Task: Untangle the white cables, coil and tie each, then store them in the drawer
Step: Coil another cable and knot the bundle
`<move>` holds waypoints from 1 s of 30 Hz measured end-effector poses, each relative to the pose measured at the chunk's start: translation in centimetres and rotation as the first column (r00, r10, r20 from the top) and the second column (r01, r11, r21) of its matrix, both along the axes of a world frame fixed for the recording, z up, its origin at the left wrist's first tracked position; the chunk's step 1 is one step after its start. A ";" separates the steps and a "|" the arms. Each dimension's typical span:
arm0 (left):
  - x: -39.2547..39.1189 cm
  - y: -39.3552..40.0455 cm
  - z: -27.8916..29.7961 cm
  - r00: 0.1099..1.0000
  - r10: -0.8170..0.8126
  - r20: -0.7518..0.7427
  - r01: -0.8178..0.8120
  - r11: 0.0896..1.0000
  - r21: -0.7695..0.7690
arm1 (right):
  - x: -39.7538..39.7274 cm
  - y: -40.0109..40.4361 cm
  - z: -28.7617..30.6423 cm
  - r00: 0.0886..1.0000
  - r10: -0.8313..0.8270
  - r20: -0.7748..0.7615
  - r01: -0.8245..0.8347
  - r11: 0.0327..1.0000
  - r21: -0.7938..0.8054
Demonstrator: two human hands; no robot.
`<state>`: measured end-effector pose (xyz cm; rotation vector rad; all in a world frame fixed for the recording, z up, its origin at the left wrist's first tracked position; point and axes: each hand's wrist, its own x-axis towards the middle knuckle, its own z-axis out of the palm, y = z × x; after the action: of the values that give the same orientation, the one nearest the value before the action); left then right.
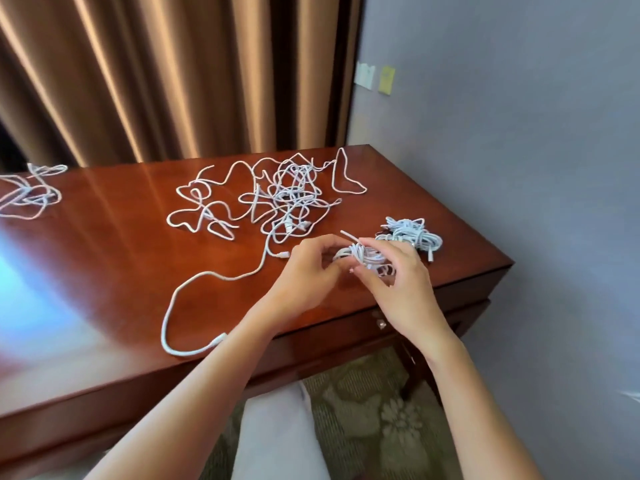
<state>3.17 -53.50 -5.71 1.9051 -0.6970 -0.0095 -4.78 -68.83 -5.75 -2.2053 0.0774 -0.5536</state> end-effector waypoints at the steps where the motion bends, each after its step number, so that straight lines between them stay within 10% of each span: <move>1: 0.5 -1.2 0.2 1.000 -0.014 0.018 0.013 1.000 0.024 | 0.1 -1.0 0.0 1.000 -0.028 0.010 0.028 1.000 -0.006; 12: 3.5 -14.5 1.9 0.985 -0.160 0.067 0.143 0.967 0.213 | 1.5 -11.1 -0.7 0.923 -0.384 0.029 0.382 0.904 -0.192; 20: 3.1 -19.3 -1.6 0.975 -0.151 0.162 0.065 0.895 0.440 | 2.7 -17.1 -3.5 0.918 -0.309 -0.250 0.241 0.933 -0.267; 30: 1.7 -19.4 -1.2 0.947 -0.089 0.310 -0.047 0.913 0.406 | 2.5 -16.5 -2.9 0.897 -0.373 -0.239 0.310 0.914 -0.263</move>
<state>4.91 -72.92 -6.94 2.3324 -0.9985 0.1582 -2.32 -85.32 -8.62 -2.4937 0.5968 -0.4458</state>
